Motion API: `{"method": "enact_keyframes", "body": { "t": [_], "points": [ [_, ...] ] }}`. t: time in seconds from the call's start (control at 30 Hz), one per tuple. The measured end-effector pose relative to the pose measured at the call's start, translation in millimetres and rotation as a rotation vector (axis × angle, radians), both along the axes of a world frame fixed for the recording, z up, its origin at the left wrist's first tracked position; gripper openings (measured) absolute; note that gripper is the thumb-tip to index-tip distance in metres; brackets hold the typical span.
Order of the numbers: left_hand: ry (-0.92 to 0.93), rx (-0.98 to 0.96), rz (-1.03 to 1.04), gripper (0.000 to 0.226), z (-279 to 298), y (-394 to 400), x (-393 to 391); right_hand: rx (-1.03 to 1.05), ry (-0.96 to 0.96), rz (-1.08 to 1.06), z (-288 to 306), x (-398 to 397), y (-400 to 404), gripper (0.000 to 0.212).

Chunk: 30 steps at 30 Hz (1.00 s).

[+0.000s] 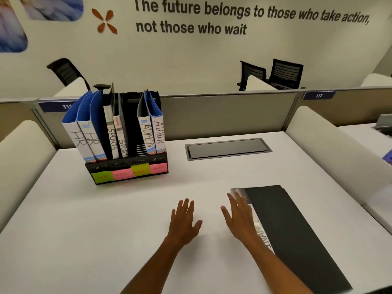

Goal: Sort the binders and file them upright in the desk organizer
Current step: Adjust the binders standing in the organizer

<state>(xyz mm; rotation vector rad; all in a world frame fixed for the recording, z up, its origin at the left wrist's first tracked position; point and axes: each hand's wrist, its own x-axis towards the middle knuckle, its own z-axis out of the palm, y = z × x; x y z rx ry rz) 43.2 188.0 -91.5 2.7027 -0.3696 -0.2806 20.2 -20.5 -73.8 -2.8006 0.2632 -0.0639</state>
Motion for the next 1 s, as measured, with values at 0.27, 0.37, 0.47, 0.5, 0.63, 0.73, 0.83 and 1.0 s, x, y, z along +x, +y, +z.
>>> {"method": "enact_keyframes", "body": {
  "t": [0.27, 0.37, 0.47, 0.5, 0.63, 0.73, 0.83, 1.0],
  "points": [
    [0.096, -0.067, 0.002, 0.075, -0.1, -105.1, -57.2, 0.105, 0.087, -0.13, -7.5, -64.6, -110.6, 0.063],
    [0.133, -0.1, 0.032, 0.078, -2.7, -137.6, -76.0, 0.124, 0.124, -0.19, -14.9, -87.7, -143.8, 0.064],
    [0.169, -0.077, 0.064, 0.082, -3.8, -161.9, -92.3, 0.11, 0.165, -0.23, -22.1, -108.4, -172.7, 0.064],
    [0.186, -0.069, 0.076, 0.083, -3.9, -168.4, -97.2, 0.103, 0.179, -0.239, -23.9, -114.5, -180.9, 0.064],
    [0.226, -0.092, 0.108, 0.084, -2.4, -185.3, -112.4, 0.061, 0.245, -0.302, -29.2, -130.2, -205.8, 0.065],
    [0.244, -0.104, 0.12, 0.081, -1.7, -194.5, -122.2, 0.087, 0.295, -0.357, -33.0, -139.3, -220.2, 0.066],
    [0.295, -0.151, 0.15, 0.077, -2.4, -201.7, -129.6, 0.098, 0.297, -0.37, -36.5, -145.3, -228.8, 0.066],
    [0.374, -0.39, 0.297, 0.065, 4.1, -217.6, -133.7, 0.097, 0.261, -0.341, -35.5, -145.4, -231.9, 0.071]
  ]
}}
